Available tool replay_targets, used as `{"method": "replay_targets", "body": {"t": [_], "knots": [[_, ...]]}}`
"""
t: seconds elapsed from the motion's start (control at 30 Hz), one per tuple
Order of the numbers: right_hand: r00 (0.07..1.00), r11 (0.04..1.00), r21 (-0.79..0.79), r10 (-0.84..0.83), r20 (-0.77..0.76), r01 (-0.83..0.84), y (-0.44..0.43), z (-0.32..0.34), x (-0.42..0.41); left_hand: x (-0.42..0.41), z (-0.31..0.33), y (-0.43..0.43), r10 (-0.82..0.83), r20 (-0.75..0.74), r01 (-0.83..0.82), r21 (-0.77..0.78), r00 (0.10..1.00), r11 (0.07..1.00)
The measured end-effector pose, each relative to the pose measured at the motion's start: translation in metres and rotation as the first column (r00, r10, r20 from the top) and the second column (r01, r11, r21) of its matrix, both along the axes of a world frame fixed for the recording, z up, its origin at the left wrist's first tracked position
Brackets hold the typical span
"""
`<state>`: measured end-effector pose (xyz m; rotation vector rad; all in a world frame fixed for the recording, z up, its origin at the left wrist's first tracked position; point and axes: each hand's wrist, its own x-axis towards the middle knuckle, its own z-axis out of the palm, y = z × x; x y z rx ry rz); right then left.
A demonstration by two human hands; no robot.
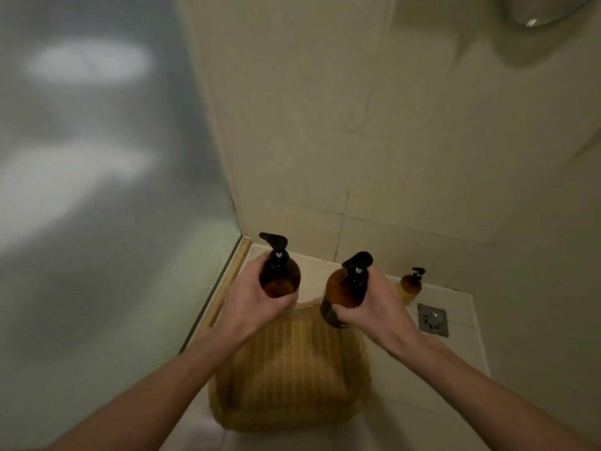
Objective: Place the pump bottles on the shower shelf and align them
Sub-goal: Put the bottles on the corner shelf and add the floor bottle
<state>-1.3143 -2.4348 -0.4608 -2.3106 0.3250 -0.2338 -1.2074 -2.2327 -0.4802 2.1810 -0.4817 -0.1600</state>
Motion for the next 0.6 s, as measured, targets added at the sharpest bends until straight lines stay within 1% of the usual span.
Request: {"method": "replay_targets", "body": {"t": [0.13,0.3,0.43,0.6], "knots": [[1.0,1.0,-0.026,0.0,0.02,0.001,-0.003,0.122,-0.015,-0.004,0.116,-0.009,-0.054,0.033,0.054,0.007,0.998,0.998],[1.0,1.0,0.012,-0.015,0.02,0.015,-0.015,0.27,-0.027,0.0,0.27,-0.025,-0.154,0.072,0.155,-0.01,0.985,0.988],[0.997,0.999,0.006,-0.034,0.066,0.034,-0.025,0.369,-0.037,0.003,0.378,-0.042,-0.209,0.11,0.214,-0.035,0.972,0.976],[0.993,0.999,0.011,-0.053,0.108,0.052,-0.037,0.482,-0.051,0.004,0.491,-0.064,-0.262,0.158,0.273,-0.052,0.952,0.961]]}}
